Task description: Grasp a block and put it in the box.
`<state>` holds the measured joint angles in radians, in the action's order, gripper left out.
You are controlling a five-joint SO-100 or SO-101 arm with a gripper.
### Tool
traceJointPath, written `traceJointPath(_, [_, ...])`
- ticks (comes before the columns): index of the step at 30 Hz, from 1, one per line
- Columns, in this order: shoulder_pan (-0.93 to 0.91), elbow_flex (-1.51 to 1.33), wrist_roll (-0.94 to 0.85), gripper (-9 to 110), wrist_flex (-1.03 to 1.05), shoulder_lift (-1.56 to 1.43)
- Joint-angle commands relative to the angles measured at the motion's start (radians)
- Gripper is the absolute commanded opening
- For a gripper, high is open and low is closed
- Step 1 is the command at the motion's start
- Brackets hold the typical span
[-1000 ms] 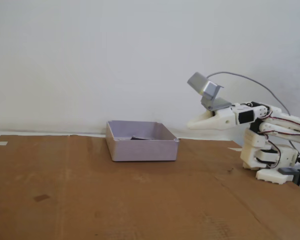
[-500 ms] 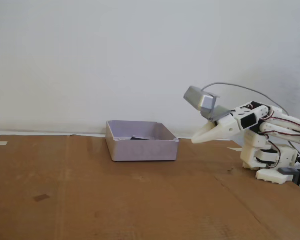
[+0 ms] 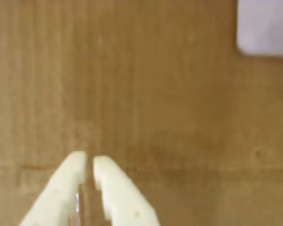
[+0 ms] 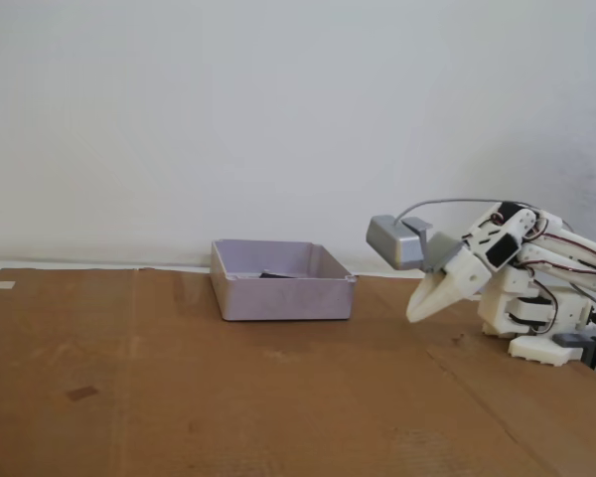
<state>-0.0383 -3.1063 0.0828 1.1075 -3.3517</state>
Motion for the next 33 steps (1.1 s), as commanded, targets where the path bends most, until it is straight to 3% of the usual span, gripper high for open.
traceJointPath(1, [0.005, -0.04, -0.002, 0, 0.075, -0.054])
traceJointPath(17, [0.005, -0.04, 0.003, 0, 0.383, -0.054])
traceJointPath(33, [-0.003, -0.04, -0.006, 0, 0.388, -0.054])
